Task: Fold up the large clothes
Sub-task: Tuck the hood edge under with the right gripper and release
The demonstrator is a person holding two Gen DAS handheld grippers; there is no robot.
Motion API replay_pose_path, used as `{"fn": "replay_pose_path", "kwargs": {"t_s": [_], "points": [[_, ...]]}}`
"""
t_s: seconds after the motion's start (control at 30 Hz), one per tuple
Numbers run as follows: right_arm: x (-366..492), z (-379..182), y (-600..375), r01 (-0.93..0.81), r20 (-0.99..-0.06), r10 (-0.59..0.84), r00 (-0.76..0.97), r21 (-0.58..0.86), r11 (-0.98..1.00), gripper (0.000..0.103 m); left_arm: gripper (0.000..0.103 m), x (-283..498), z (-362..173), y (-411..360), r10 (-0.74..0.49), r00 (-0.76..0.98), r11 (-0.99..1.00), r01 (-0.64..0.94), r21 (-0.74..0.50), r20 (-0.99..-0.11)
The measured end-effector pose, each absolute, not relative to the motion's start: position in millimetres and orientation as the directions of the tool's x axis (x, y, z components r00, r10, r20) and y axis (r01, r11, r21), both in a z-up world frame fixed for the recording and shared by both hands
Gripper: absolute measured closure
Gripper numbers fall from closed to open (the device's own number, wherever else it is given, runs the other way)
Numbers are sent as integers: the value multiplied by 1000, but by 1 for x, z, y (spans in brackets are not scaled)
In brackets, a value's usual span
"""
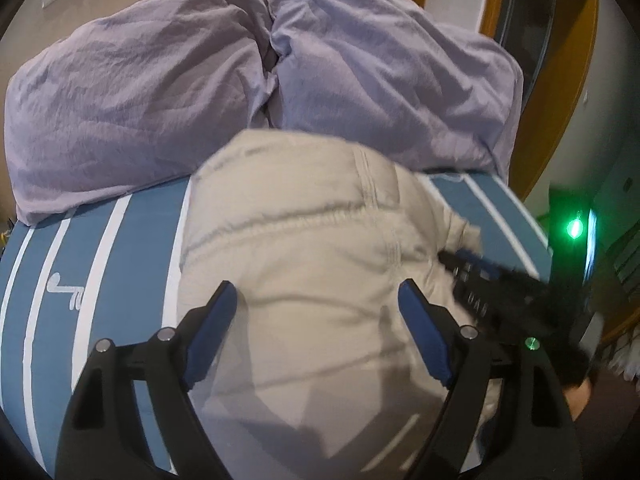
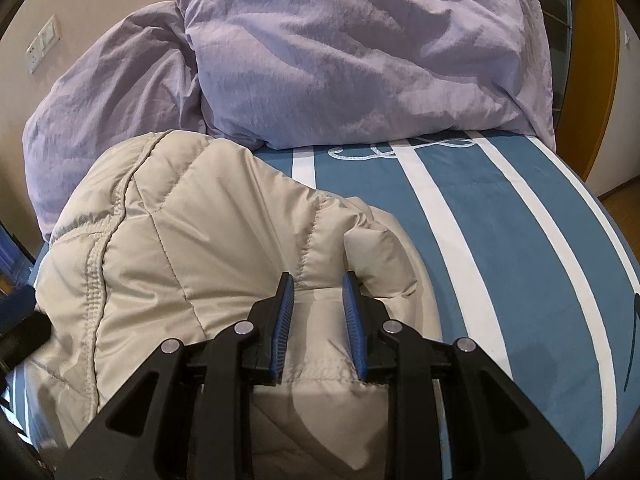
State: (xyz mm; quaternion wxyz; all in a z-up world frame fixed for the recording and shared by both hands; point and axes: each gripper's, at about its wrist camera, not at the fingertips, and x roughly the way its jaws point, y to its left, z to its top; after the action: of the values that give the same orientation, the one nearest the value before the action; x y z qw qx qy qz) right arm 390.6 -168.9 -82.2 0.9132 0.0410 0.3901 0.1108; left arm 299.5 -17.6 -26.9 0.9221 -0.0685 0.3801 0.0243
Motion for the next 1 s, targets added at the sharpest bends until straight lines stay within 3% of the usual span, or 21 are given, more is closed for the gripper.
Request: {"fn": "replay_pose_path", "kwargs": {"t_s": [0.23, 0.43, 0.57, 1.0], "points": [[391, -83, -168, -171, -702, 228, 675, 151, 974, 77, 20, 324, -10, -5, 72, 739, 987, -148, -57, -670], [391, -83, -169, -175, -702, 232, 674, 154, 973, 77, 19, 351, -26, -2, 179, 710, 978, -203, 45, -681], [391, -83, -168, -173, -701, 231, 675, 154, 973, 77, 13, 357, -44, 1, 187, 697, 975, -216, 46, -693], [398, -71, -169, -170, -714, 251, 653, 185, 968, 72, 9, 364, -66, 4, 196, 695, 975, -216, 58, -691]]}}
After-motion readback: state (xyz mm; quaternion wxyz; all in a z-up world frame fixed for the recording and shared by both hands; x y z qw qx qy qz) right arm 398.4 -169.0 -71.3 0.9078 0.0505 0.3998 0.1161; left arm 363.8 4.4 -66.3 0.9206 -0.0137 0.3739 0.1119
